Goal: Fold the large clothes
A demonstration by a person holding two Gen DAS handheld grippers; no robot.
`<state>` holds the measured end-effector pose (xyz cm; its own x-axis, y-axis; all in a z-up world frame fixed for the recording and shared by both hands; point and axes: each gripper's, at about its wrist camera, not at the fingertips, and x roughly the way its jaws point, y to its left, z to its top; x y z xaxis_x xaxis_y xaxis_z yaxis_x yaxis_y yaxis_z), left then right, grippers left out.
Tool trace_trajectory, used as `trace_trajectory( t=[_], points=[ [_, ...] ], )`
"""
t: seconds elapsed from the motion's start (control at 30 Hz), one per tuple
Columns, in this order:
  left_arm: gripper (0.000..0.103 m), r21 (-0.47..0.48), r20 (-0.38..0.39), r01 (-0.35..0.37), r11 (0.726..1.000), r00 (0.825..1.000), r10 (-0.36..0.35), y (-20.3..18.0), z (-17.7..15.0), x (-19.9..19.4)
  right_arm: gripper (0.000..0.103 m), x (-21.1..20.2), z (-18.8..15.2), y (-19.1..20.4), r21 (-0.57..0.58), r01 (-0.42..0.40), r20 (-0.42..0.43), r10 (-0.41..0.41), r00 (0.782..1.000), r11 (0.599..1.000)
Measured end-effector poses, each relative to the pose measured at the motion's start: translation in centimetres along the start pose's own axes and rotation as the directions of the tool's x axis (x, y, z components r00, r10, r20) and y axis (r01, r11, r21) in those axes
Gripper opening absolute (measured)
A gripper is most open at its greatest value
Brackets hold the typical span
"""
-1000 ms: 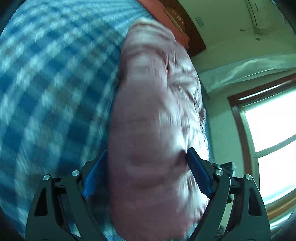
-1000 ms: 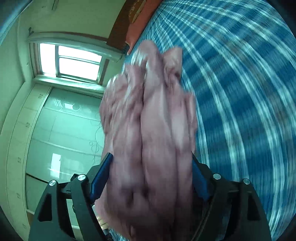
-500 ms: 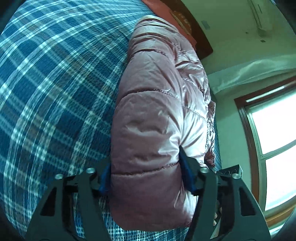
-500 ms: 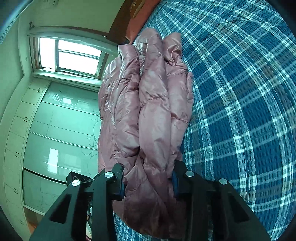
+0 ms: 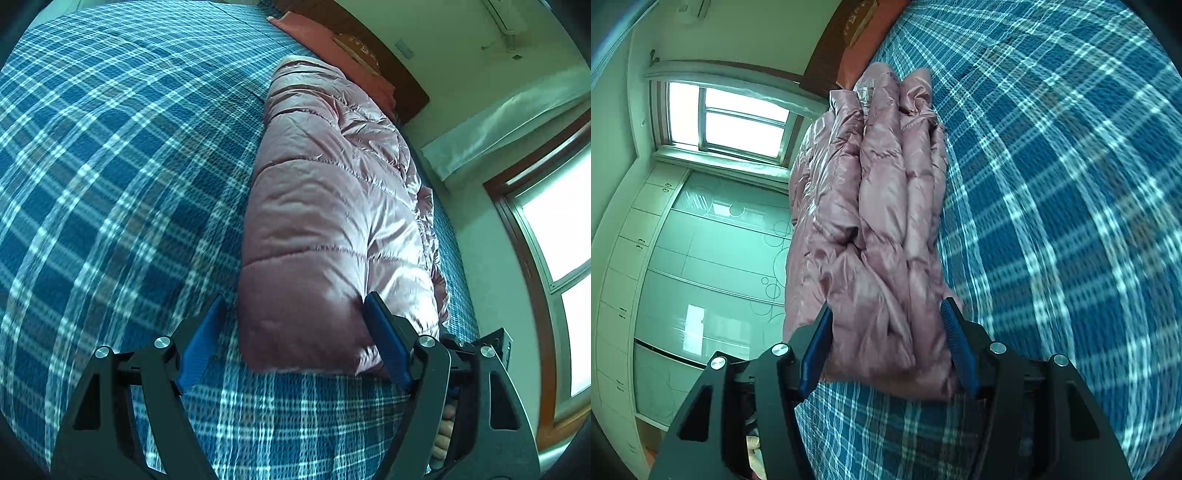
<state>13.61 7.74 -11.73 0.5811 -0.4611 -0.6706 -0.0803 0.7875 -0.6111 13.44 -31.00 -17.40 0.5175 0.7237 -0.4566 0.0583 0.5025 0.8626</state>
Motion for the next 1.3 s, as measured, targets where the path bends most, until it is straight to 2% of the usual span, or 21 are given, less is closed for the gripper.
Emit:
trace_trajectory(
  t=[0.43, 0.6, 0.8, 0.87, 0.93, 1.07, 1.2, 1.3],
  points=[
    [0.077, 0.120, 0.056, -0.146, 0.982, 0.989, 0.140, -1.4, -2.4, -2.1, 0.058, -3.8, -6.1, -0.1, -0.044, 0.066, 0.021, -0.065, 0.998, 0.997],
    [0.077, 0.162, 0.076, -0.218, 0.963, 0.975, 0.208, -1.8, -3.8, -2.8, 0.058, -5.2, -8.9, 0.1, -0.076, 0.112, 0.030, -0.110, 0.993, 0.991],
    [0.080, 0.224, 0.135, -0.316, 0.922, 0.947, 0.292, -2.5, -5.7, -4.2, 0.058, -6.4, -12.6, 1.5, -0.136, 0.215, 0.075, -0.206, 0.976, 0.967],
    [0.086, 0.236, 0.156, -0.337, 0.911, 0.939, 0.307, -2.8, -6.2, -4.7, 0.058, -7.0, -13.8, 2.4, -0.173, 0.271, 0.104, -0.256, 0.961, 0.947],
    [0.088, 0.247, 0.188, -0.361, 0.899, 0.928, 0.321, -3.1, -6.8, -5.4, 0.066, -7.7, -14.7, 3.5, -0.200, 0.323, 0.138, -0.300, 0.944, 0.925],
    [0.092, 0.260, 0.251, -0.408, 0.875, 0.904, 0.347, -4.0, -7.8, -6.9, 0.068, -8.9, -17.2, 6.2, -0.266, 0.439, 0.223, -0.388, 0.894, 0.858],
    [0.096, 0.267, 0.306, -0.456, 0.849, 0.875, 0.374, -5.2, -8.5, -8.4, 0.073, -9.9, -19.1, 8.8, -0.311, 0.523, 0.303, -0.440, 0.846, 0.793],
    [0.097, 0.286, 0.341, -0.475, 0.832, 0.862, 0.375, -6.2, -8.9, -9.4, 0.074, -10.6, -20.5, 10.7, -0.339, 0.567, 0.355, -0.456, 0.816, 0.751]
  ],
)
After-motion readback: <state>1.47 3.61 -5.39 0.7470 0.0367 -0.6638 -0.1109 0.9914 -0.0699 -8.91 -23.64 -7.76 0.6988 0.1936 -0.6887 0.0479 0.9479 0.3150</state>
